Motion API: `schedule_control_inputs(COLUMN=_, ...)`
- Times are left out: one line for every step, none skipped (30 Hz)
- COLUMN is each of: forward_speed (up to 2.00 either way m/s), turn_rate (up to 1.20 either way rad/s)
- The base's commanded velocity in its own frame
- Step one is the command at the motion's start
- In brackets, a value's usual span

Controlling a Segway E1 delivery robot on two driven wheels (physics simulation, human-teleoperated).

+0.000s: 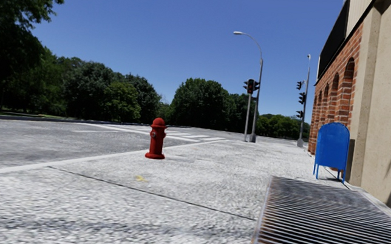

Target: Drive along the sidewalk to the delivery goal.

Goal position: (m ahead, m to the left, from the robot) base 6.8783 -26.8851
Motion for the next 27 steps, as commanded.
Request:
schedule_control_inputs(forward_speed=2.0, turn_rate=-0.29)
schedule_control_inputs(forward_speed=2.0, turn_rate=-0.29)
schedule_control_inputs(forward_speed=2.0, turn_rate=-0.29)
schedule_control_inputs(forward_speed=2.0, turn_rate=-0.3)
schedule_control_inputs(forward_speed=2.0, turn_rate=-0.3)
schedule_control_inputs(forward_speed=2.0, turn_rate=-0.31)
schedule_control_inputs(forward_speed=2.0, turn_rate=-0.31)
schedule_control_inputs(forward_speed=2.0, turn_rate=-0.31)
schedule_control_inputs(forward_speed=2.0, turn_rate=-0.31)
schedule_control_inputs(forward_speed=2.0, turn_rate=-0.31)
schedule_control_inputs(forward_speed=2.0, turn_rate=-0.31)
schedule_control_inputs(forward_speed=2.0, turn_rate=-0.31)
schedule_control_inputs(forward_speed=2.0, turn_rate=-0.31)
schedule_control_inputs(forward_speed=2.0, turn_rate=-0.31)
schedule_control_inputs(forward_speed=2.0, turn_rate=-0.31)
schedule_control_inputs(forward_speed=2.0, turn_rate=-0.31)
schedule_control_inputs(forward_speed=2.0, turn_rate=-0.26)
schedule_control_inputs(forward_speed=2.0, turn_rate=-0.09)
schedule_control_inputs(forward_speed=2.0, turn_rate=-0.09)
schedule_control_inputs(forward_speed=2.0, turn_rate=0.0)
schedule_control_inputs(forward_speed=2.0, turn_rate=0.0)
schedule_control_inputs(forward_speed=2.0, turn_rate=0.0)
schedule_control_inputs(forward_speed=2.0, turn_rate=0.0)
schedule_control_inputs(forward_speed=2.0, turn_rate=0.0)
schedule_control_inputs(forward_speed=2.0, turn_rate=0.0)
schedule_control_inputs(forward_speed=2.0, turn_rate=0.0)
schedule_control_inputs(forward_speed=2.0, turn_rate=0.0)
